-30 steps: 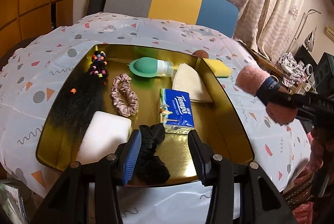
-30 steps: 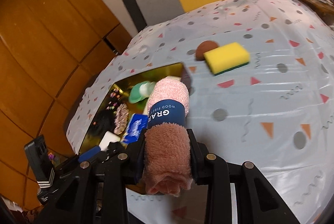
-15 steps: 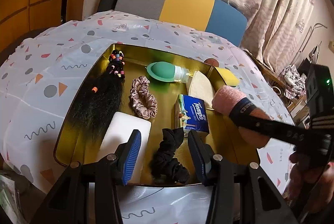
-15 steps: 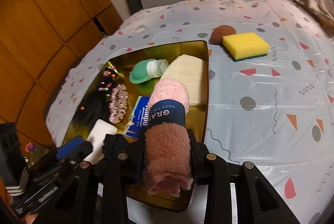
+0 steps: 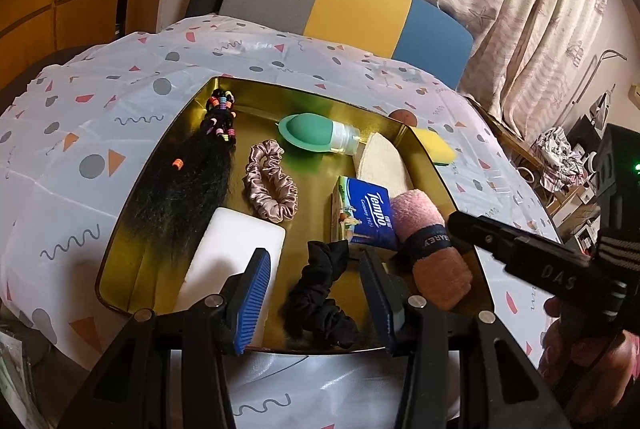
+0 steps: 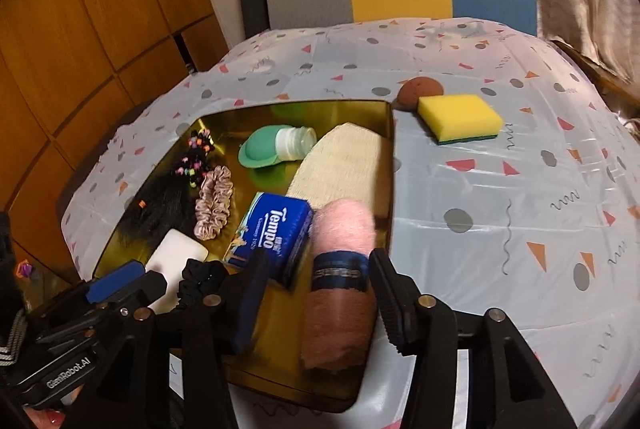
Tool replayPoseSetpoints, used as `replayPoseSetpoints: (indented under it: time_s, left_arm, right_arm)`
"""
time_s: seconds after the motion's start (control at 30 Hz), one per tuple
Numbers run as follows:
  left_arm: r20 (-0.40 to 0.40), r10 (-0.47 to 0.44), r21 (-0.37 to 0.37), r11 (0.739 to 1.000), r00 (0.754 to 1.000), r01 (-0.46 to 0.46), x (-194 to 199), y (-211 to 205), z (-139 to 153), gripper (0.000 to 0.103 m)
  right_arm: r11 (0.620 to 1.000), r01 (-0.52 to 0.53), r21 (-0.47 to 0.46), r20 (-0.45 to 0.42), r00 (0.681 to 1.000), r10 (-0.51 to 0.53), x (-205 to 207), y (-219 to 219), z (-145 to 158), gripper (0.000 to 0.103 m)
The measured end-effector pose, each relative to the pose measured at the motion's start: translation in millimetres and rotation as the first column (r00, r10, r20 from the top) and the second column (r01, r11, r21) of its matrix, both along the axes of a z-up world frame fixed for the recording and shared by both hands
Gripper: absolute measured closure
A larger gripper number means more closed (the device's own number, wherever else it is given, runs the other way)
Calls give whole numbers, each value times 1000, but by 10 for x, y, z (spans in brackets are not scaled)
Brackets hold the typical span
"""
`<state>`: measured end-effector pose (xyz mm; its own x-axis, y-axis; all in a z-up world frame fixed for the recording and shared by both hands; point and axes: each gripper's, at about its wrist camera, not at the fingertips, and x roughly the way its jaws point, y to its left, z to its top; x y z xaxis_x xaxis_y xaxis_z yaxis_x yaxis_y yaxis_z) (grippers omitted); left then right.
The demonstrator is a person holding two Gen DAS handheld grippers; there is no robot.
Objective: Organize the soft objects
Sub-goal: 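Lower the pink towel into the gold tray and open the right tool, then move the right tool to the yellow sponge and grasp it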
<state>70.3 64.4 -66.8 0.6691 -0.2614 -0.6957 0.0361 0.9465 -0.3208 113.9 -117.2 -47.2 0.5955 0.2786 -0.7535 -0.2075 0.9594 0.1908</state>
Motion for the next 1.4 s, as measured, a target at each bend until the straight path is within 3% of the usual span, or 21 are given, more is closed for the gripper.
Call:
replayPoseSetpoints:
  time_s: [0.37, 0.87, 0.97, 1.07, 1.2, 1.4]
  left_arm:
    - [10, -85, -16, 996, 996, 85, -44, -168, 0, 56]
    - [-4, -152, 14, 988, 988, 152, -107, -415, -24, 56]
    - [-5, -161, 14, 987, 987, 161, -108, -454, -20, 56]
    - [-11, -159, 10, 987, 987, 159, -102, -464, -18, 56]
    - [-12, -145, -10, 989, 989, 145, -93, -421, -7, 56]
    - [-19, -119, -35, 992, 993, 119, -59, -341, -2, 56]
  right_arm:
    - [996, 85, 38, 8, 996, -85, -19, -311, 30, 48]
    - [972, 231, 40, -113, 968, -225, 203, -979, -348, 46]
    - [965, 254, 58, -135, 960, -244, 364, -1061, -382, 44]
    - [961, 272, 55, -129, 956, -263, 645, -1073, -366, 36]
    - [960, 277, -23, -74, 958, -278, 1169, -978, -329, 28]
    - [960, 253, -120, -103, 958, -266, 1936, -808, -525, 28]
